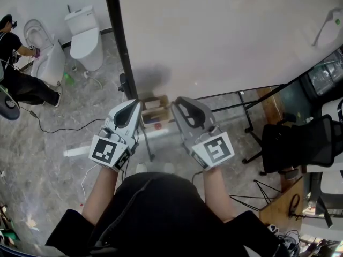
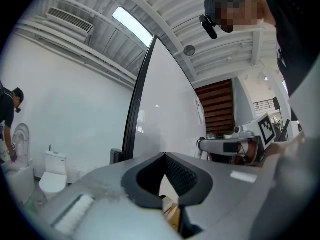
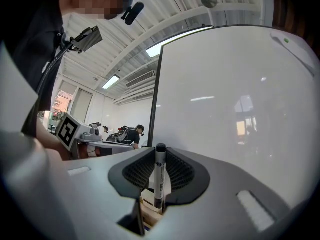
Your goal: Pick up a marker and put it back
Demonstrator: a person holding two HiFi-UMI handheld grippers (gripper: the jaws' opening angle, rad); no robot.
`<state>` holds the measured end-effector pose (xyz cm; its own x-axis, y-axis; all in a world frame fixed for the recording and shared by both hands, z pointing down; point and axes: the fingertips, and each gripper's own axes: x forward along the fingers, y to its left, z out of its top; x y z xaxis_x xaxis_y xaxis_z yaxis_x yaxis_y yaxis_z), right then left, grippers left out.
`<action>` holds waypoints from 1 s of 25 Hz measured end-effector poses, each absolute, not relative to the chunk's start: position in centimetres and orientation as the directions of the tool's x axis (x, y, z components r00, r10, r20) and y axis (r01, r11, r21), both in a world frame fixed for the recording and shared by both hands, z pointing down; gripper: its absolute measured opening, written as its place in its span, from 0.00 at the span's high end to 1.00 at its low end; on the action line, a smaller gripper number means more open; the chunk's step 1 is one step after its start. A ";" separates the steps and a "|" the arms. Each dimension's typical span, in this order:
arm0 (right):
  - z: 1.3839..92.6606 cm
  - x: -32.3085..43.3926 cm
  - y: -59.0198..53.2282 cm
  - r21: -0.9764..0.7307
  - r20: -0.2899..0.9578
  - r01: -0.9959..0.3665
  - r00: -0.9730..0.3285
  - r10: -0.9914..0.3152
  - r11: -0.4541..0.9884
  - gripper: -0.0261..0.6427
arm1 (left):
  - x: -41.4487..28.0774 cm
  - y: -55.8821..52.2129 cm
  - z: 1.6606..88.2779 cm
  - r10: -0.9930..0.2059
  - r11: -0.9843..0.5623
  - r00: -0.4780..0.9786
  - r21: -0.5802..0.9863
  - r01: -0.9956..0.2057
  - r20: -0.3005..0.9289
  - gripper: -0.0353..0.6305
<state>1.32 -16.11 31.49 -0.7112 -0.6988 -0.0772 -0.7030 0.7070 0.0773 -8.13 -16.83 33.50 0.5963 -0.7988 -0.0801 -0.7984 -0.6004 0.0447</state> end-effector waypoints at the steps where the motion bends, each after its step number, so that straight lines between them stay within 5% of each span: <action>1: 31.4 1.3 -16.1 0.080 -0.078 -0.702 -0.712 -0.697 0.708 0.85 | -8.1 -16.8 33.4 -0.799 -0.600 0.596 0.042 -0.799 -0.082 0.94; 25: 31.7 1.4 -15.9 0.066 -0.080 -0.698 -0.716 -0.693 0.713 0.85 | -8.2 -16.2 32.9 -0.796 -0.602 0.596 0.034 -0.798 -0.102 0.94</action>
